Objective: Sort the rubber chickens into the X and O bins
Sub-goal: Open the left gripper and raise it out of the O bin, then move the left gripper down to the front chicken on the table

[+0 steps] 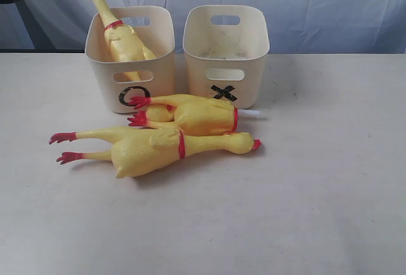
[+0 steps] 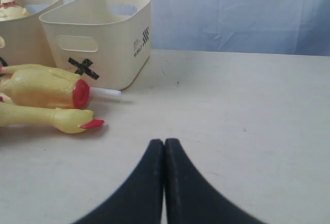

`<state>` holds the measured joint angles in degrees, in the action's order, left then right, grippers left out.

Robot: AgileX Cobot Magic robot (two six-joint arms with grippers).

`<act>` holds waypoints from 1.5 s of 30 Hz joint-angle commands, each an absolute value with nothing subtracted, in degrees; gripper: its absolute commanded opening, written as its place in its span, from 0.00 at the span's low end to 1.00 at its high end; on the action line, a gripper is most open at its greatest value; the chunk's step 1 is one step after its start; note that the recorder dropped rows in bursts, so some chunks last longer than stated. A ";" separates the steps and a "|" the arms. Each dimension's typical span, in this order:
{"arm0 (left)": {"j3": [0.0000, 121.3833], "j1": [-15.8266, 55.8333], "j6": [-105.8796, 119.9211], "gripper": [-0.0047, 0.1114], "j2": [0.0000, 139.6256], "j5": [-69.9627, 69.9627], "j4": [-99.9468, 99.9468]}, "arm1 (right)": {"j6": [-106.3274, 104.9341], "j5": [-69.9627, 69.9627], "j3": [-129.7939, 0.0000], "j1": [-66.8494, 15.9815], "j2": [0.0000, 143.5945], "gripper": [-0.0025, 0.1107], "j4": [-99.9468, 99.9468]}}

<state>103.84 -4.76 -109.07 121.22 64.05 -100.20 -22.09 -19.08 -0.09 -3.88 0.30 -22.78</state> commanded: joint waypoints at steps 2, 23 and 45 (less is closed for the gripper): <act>104.10 -4.95 -108.96 0.04 119.62 67.50 -99.95 | -22.31 -18.71 0.00 -4.07 0.00 0.01 -22.59; 79.50 3.56 -92.06 0.04 102.37 43.66 -99.95 | -22.21 -18.71 0.00 -4.07 0.00 0.01 -22.59; 49.36 30.20 -68.89 0.04 85.72 6.01 -99.95 | -22.21 -18.71 0.00 -4.07 0.00 0.01 -22.59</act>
<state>49.66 28.02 -69.09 86.29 6.54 -100.38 -22.13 -19.08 -0.09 -3.88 0.30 -22.78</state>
